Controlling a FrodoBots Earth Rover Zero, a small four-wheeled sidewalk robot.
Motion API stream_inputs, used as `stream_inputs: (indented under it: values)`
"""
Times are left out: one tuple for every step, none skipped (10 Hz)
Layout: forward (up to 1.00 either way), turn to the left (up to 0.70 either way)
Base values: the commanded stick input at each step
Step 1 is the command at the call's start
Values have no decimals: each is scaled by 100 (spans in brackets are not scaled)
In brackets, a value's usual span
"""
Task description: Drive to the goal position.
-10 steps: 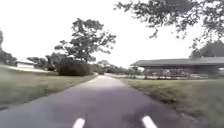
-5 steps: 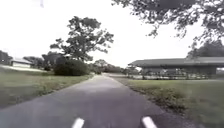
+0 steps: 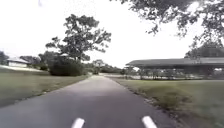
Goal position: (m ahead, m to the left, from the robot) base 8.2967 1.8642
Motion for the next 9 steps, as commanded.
stream_inputs:
  values:
    - [69,3]
    - [69,3]
    - [69,3]
    - [69,11]
    - [69,23]
    - [69,33]
    - [69,24]
    - [69,13]
    - [69,3]
